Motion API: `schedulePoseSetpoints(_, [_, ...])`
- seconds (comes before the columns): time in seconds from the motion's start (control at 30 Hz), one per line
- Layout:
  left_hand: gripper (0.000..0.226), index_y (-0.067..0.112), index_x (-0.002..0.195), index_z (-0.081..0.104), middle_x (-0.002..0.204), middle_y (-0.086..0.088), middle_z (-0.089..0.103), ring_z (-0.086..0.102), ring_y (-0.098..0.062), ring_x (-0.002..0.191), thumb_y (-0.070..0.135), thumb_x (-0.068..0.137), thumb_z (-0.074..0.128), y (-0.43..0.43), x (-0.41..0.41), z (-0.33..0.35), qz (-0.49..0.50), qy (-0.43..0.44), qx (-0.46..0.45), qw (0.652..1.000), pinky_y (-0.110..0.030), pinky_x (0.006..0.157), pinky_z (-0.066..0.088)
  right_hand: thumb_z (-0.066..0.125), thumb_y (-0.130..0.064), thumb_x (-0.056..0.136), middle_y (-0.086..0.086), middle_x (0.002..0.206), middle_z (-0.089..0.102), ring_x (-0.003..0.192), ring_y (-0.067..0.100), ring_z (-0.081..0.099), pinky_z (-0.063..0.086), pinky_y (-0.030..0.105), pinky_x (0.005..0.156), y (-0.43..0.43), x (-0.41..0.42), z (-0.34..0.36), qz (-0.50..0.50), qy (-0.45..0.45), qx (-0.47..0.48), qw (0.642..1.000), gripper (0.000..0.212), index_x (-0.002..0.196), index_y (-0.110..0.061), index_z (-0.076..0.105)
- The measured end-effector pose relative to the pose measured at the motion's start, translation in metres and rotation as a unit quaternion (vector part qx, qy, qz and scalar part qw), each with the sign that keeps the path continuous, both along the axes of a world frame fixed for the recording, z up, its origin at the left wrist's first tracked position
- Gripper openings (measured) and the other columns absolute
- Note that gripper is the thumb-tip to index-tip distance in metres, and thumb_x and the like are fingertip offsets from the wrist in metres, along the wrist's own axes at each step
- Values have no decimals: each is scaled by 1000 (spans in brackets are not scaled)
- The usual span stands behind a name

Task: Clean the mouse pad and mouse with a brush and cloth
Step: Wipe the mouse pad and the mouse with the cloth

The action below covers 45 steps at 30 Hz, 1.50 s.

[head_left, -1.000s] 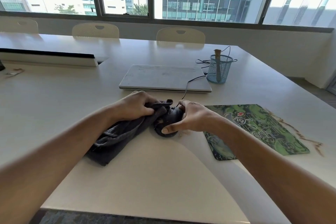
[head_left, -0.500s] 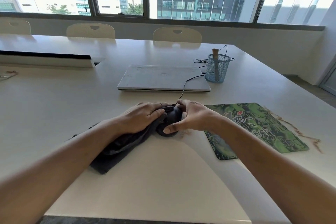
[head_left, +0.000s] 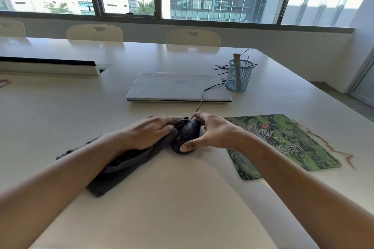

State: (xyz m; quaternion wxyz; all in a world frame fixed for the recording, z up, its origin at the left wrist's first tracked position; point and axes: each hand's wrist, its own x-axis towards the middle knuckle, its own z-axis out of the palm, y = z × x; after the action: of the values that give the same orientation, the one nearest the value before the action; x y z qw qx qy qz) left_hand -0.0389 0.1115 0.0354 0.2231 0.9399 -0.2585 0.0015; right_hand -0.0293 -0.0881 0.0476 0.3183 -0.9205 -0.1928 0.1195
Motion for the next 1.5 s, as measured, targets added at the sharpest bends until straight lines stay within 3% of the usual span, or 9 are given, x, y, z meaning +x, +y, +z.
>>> schedulePoseSetpoints(0.33, [38,17,133,48,136,1,52,47,-13,124,11,96,40,-6,5,1,8,-7,-8,1000,-25,104,33,86,-46,53,-3,108,65,105,15,58,46,34,97,0,2,1,3,3,7,1000,65,105,-19,56])
schedulePoseSetpoints(0.5, [42,13,138,41,146,6,34,27,-3,136,8,96,39,7,-35,-3,-51,-44,-23,997,-11,112,14,85,-50,52,-2,124,58,118,16,51,41,32,103,-1,4,-1,4,5,-6,1000,89,125,-15,49])
schedulePoseSetpoints(0.6, [45,18,141,34,148,12,25,21,-2,140,14,97,37,14,-51,-8,-73,-68,0,995,-20,116,15,85,-51,51,-4,133,51,125,14,46,36,31,108,-1,4,-1,5,8,-4,1000,102,137,-17,41])
schedulePoseSetpoints(0.73, [46,24,143,28,147,20,18,17,3,140,16,98,36,11,-43,-8,-42,-32,1,999,-26,117,14,85,-51,50,-5,132,52,125,13,46,37,30,107,0,4,-2,6,10,-4,1000,103,137,-18,41])
schedulePoseSetpoints(0.87, [42,19,141,36,145,12,32,30,1,133,15,99,37,3,-20,-6,-7,-21,-11,1000,-8,109,16,85,-51,50,-6,128,55,121,12,49,39,29,105,0,3,-1,5,14,-3,1000,97,132,-19,44])
schedulePoseSetpoints(1.0, [38,19,134,47,137,0,52,47,-14,125,17,98,35,-5,5,1,8,26,-7,1000,-28,107,33,85,-47,52,-7,117,62,113,11,55,43,28,99,0,2,-1,9,13,9,1000,74,115,-25,53])
schedulePoseSetpoints(1.2, [56,18,125,55,129,-3,58,52,-16,114,33,81,25,-14,16,7,19,52,14,998,-27,98,37,86,-46,52,-7,122,59,118,11,52,40,31,104,0,3,-2,9,13,21,1000,82,124,-25,51])
schedulePoseSetpoints(1.4, [57,15,139,39,144,1,41,35,-3,128,27,85,27,-6,-8,-1,-1,11,-10,1000,-7,103,19,84,-50,51,-4,126,57,122,14,49,39,35,106,0,4,-2,8,20,3,1000,88,125,-20,49])
schedulePoseSetpoints(1.5, [52,19,144,27,151,7,28,22,3,135,23,92,31,6,-25,-5,-27,4,1,1000,-14,112,11,83,-52,51,-3,135,51,128,14,44,35,34,109,0,4,-1,5,19,-7,1000,100,135,-17,42])
